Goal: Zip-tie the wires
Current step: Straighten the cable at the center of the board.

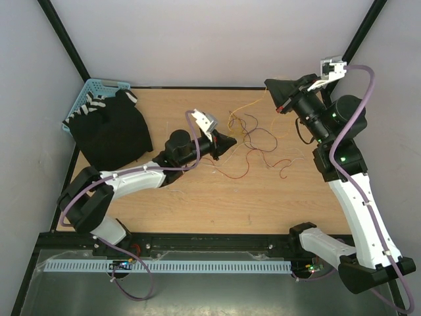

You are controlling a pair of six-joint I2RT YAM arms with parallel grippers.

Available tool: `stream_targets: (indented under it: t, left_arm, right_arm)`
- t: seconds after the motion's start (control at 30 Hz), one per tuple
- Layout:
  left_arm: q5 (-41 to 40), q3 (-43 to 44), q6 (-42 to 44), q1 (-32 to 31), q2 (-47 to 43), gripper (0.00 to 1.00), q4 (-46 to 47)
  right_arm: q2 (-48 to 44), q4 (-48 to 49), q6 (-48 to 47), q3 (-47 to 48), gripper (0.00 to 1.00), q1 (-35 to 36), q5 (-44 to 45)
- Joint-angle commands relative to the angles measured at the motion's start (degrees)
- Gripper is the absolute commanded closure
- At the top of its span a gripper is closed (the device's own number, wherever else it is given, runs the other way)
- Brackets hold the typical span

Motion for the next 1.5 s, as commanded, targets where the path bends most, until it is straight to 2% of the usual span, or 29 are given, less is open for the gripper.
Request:
stream_targets:
  t: [0.0, 0.07, 0.13, 0.37, 0.5, 0.6, 0.8, 1.1, 1.47]
  left_arm:
    - [-0.4, -1.6, 2.4, -0.2, -3.7, 1.0, 3.4]
    - [-2.1, -3.0, 3.5, -0.1, -6.0, 1.0, 1.4]
    - [-4.2, -3.3, 5.1, 0.1, -9.1, 1.0, -5.2]
    - [-10.9, 2.4, 8.6, 3.8, -20.1, 1.0, -40.2]
    - [-11.8, 8.5, 10.5, 6.3, -21.5, 1.0, -61.5]
    - [-10.7, 9.9, 11.6, 7.4, -21.8, 1.0, -71.3]
    - [-8.6, 3.9, 8.8, 11.5, -25.2, 1.0, -73.4]
    - [-7.0, 3.9, 7.7, 16.0, -22.7, 1.0, -74.4]
    - [-13.4, 0.5, 5.6, 17.5, -18.4, 1.0, -74.4]
  right_arm:
    - [-0.5, -0.5, -3.0, -1.0, 1.0, 0.0, 3.6]
    - [-0.5, -3.0, -5.6, -1.0, 1.0, 0.0, 6.9]
    - [-0.4, -5.7, -8.3, -1.6, 1.0, 0.0, 10.0]
    - [0.3, -13.5, -15.3, -9.2, 1.0, 0.0, 19.8]
    - [1.2, -15.3, -17.3, -16.1, 1.0, 0.0, 24.0]
    - [2.7, -15.5, -17.8, -21.2, 1.0, 0.0, 25.6]
    - [7.6, -14.9, -16.6, -27.3, 1.0, 0.0, 22.1]
    - [12.8, -10.2, -13.5, -30.7, 1.0, 3.5, 17.1]
    - [22.3, -3.1, -11.3, -33.1, 0.98, 6.0, 14.4]
